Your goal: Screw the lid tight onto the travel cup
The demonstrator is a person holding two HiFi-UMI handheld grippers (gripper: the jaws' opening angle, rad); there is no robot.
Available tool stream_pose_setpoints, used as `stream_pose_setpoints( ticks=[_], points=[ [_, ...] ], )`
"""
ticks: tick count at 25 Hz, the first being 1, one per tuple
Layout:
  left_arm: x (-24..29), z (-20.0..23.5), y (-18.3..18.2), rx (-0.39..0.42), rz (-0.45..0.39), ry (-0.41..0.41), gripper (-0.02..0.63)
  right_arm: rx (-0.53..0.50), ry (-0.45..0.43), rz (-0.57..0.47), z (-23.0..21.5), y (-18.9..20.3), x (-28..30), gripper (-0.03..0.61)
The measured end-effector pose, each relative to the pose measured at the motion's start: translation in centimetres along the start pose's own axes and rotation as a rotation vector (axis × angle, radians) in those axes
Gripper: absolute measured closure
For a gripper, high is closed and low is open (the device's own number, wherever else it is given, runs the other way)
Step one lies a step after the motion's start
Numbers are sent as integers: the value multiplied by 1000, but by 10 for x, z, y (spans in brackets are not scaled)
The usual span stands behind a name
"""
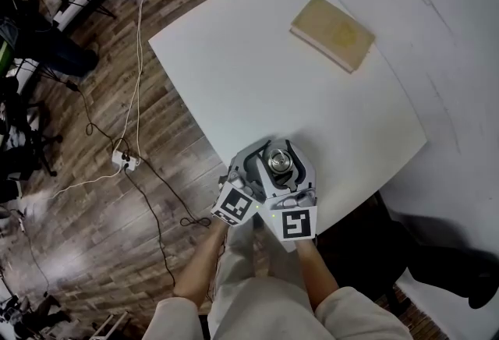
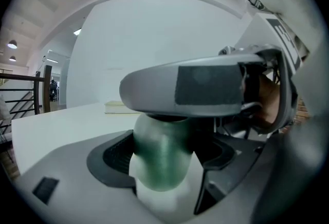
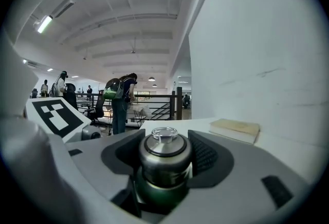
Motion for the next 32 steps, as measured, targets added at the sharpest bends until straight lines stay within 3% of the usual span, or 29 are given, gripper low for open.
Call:
stream_pose_setpoints(
  ticks=[3, 7, 14, 19, 27, 32],
  points=[
    [1, 1, 0, -2, -2, 2, 252, 30, -45, -17, -2, 3, -2, 322],
    [0, 2, 0, -3, -2, 5, 252, 55, -231, -29, -12, 0, -10, 279],
    [0, 2, 0, -3, -1, 10, 252, 6, -545, 30, -37, -4, -11, 278],
    [1, 2, 0, -8, -4, 13, 252, -93, -747, 126, -46, -5, -3, 278],
    [2, 2, -1, -9, -2, 13, 252, -166, -912, 204, -54, -6, 5, 311],
    [1, 2, 0, -9, -4, 13, 252, -173, -865, 196, -51, -3, 3, 319]
  ],
)
Point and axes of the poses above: the fingertips, and each gripper's own axes: x forward along the fingers, z to its left, y out of its underside, the point moved 10 cm from there along -x, backward along the fingers, and after that the axes turned 15 degrees about -y, right-handed, at the moved point
